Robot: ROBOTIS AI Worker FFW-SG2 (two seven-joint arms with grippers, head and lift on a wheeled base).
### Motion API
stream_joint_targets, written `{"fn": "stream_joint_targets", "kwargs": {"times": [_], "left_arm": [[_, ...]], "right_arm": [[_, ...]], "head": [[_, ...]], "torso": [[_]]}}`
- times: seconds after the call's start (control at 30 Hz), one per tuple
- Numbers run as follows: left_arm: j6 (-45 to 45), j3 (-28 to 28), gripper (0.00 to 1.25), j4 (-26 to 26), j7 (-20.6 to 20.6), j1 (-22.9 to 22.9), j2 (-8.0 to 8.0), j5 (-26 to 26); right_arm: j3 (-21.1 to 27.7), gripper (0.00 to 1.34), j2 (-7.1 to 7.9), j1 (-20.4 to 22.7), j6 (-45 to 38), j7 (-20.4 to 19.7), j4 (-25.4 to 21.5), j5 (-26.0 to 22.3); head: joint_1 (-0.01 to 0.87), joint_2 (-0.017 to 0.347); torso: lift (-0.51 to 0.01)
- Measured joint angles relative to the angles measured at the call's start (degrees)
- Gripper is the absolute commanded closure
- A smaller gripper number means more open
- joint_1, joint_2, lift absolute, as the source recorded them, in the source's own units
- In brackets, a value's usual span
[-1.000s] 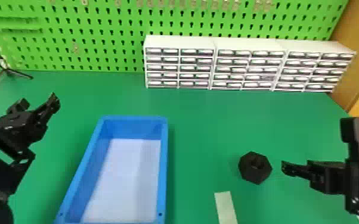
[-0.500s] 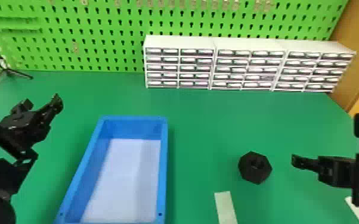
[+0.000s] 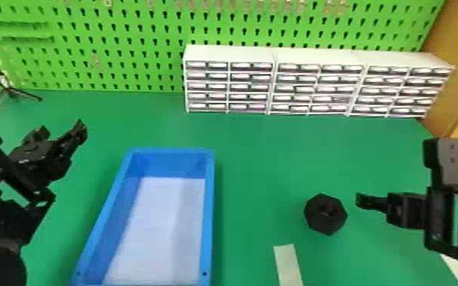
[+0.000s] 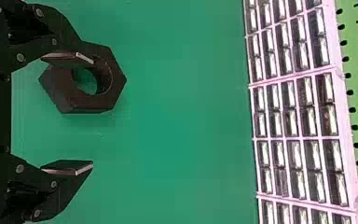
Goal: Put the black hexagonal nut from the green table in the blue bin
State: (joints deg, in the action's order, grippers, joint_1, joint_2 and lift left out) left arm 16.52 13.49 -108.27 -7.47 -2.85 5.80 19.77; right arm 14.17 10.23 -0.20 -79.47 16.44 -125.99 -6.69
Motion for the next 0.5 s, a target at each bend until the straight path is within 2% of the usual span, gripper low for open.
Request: {"fn": "stream_joint_targets", "kwargs": {"times": [0.5], "left_arm": [[0.0,-0.4,0.43,0.2,0.0,0.0,0.0,0.0]], "right_arm": [[-4.6,0.49,0.46,-3.0,4.0,0.1,9.0,1.0]], "head": [[0.692,0.008]], "torso": [[-0.097]]}}
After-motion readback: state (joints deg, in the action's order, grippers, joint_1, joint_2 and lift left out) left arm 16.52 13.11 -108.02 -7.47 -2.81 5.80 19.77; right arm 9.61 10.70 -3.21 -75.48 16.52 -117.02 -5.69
